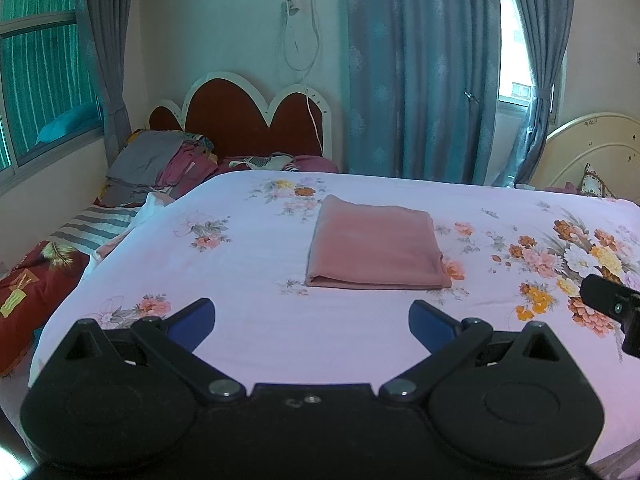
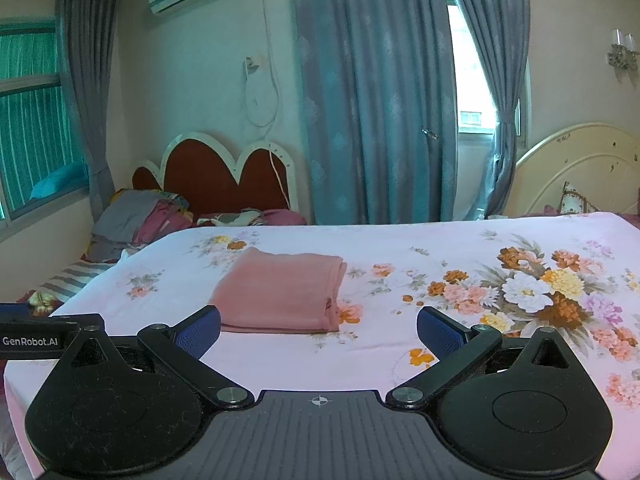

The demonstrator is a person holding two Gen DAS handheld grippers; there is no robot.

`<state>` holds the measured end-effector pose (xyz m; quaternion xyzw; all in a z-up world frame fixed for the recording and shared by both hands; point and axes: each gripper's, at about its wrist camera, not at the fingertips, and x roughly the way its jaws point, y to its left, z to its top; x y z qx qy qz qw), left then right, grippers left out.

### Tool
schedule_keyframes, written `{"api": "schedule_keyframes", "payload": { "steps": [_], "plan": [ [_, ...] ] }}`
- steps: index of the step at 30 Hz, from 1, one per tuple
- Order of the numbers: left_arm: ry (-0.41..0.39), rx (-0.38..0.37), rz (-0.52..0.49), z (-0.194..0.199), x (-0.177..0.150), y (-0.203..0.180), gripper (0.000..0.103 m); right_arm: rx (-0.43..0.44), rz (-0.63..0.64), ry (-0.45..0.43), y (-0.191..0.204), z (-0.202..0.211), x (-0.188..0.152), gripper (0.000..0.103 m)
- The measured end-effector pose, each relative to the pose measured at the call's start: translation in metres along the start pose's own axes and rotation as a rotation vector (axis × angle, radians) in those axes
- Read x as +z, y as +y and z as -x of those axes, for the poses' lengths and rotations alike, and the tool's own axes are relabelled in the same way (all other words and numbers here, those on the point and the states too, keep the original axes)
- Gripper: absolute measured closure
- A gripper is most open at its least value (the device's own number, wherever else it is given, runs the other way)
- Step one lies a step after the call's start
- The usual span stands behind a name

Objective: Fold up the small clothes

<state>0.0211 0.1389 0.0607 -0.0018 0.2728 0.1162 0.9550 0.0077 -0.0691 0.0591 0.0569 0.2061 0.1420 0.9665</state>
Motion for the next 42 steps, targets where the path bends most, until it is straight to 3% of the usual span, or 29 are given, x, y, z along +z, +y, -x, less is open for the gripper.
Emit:
{"api": "schedule_keyframes", "payload": {
  "steps": [22,34,38,42],
  "plan": [
    [0.02,0.004,0.007,-0.01,0.0,0.004,0.0,0.014,0.002,0.021,0.006,-0.013,0.0,0.0],
    [0.045,0.007,0.008,-0.031,0.005,0.007,0.0,0.027,0.001,0.048,0.006,-0.038,0.004,0.0],
    [0.02,0.002,0.021,-0.041,0.006,0.008,0.002,0.029,-0.002,0.063,0.004,-0.053,0.004,0.0],
    [0.051,0.007,0.021,-0.072,0.013,0.009,0.0,0.014,-0.009,0.101,-0.002,-0.076,0.001,0.0]
  ]
}}
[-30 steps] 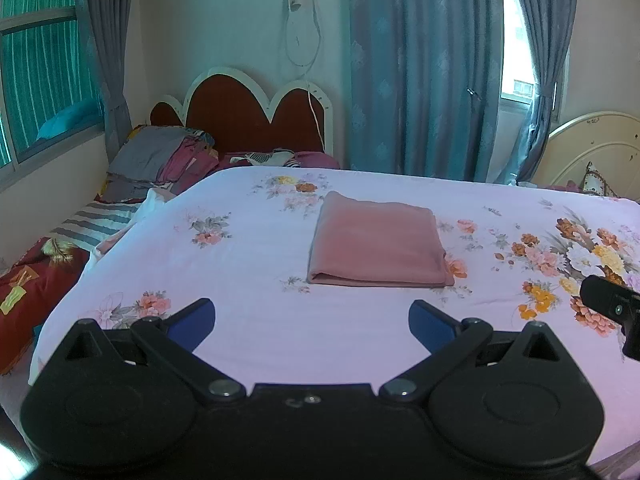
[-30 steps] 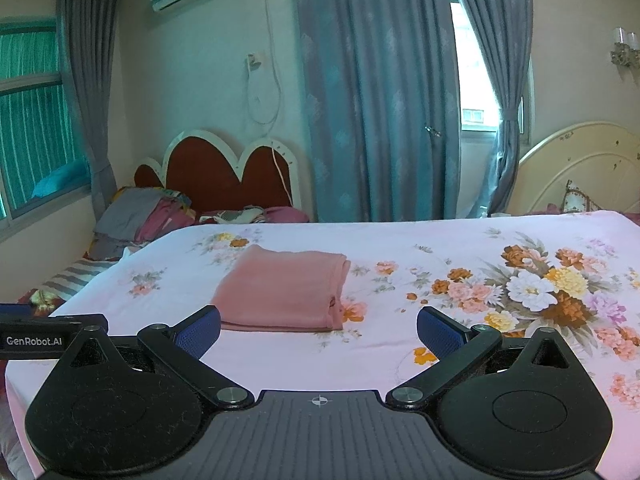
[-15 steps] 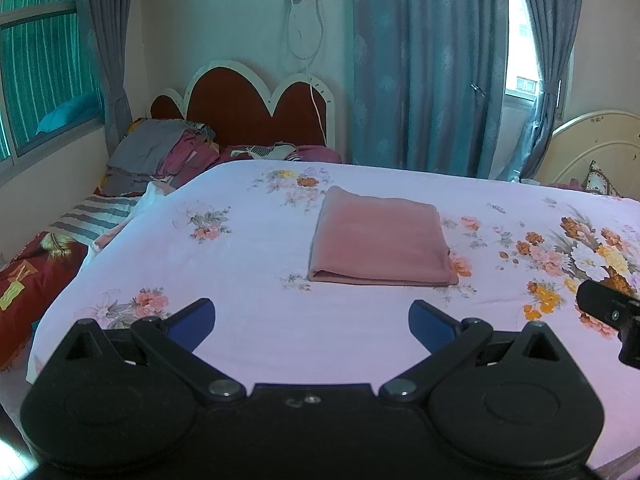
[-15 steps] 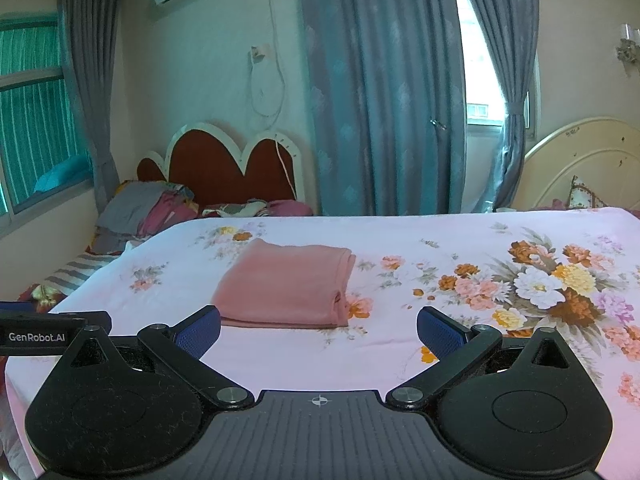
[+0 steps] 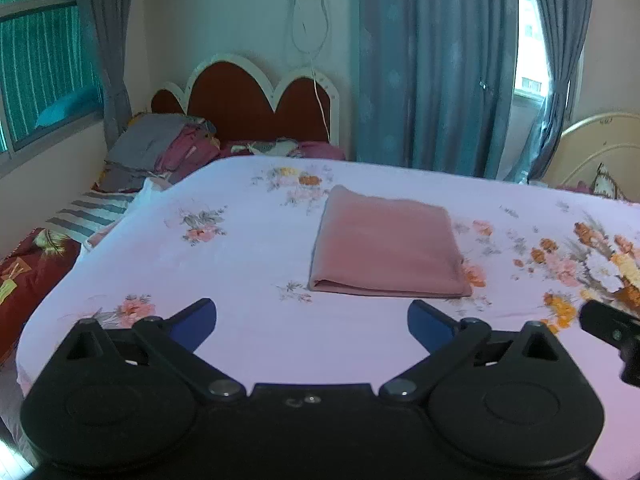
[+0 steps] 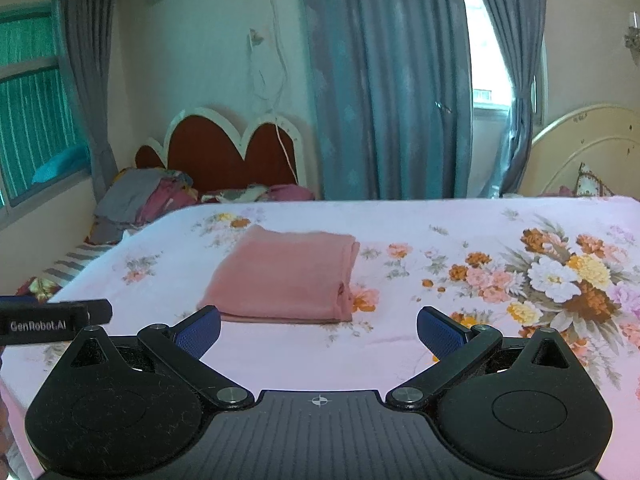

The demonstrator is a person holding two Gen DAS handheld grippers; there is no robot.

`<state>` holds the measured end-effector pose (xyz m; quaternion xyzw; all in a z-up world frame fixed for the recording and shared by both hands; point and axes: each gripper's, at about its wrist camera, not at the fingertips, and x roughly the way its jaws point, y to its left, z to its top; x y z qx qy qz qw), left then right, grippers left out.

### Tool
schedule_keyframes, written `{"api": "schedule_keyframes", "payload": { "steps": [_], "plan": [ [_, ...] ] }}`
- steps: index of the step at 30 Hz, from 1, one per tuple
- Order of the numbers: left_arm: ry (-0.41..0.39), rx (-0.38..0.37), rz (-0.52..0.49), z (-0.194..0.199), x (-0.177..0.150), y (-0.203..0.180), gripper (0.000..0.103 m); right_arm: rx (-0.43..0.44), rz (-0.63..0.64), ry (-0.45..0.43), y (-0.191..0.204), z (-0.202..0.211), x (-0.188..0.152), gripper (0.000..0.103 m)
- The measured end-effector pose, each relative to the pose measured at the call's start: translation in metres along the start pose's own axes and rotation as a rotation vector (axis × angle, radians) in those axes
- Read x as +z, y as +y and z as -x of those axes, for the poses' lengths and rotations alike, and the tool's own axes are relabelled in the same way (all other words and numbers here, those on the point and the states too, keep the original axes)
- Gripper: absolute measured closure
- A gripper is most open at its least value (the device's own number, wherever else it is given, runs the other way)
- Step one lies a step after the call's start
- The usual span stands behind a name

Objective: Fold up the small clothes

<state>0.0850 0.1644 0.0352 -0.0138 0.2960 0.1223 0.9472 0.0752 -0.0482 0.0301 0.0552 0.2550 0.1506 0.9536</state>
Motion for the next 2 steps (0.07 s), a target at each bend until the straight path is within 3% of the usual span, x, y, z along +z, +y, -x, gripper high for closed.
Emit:
{"api": "schedule_keyframes", "payload": {
  "steps": [2],
  "plan": [
    [0.03,-0.002,0.002,-0.026,0.005,0.005,0.0,-0.018,-0.007,0.023,-0.005,-0.013,-0.002,0.0]
  ]
}}
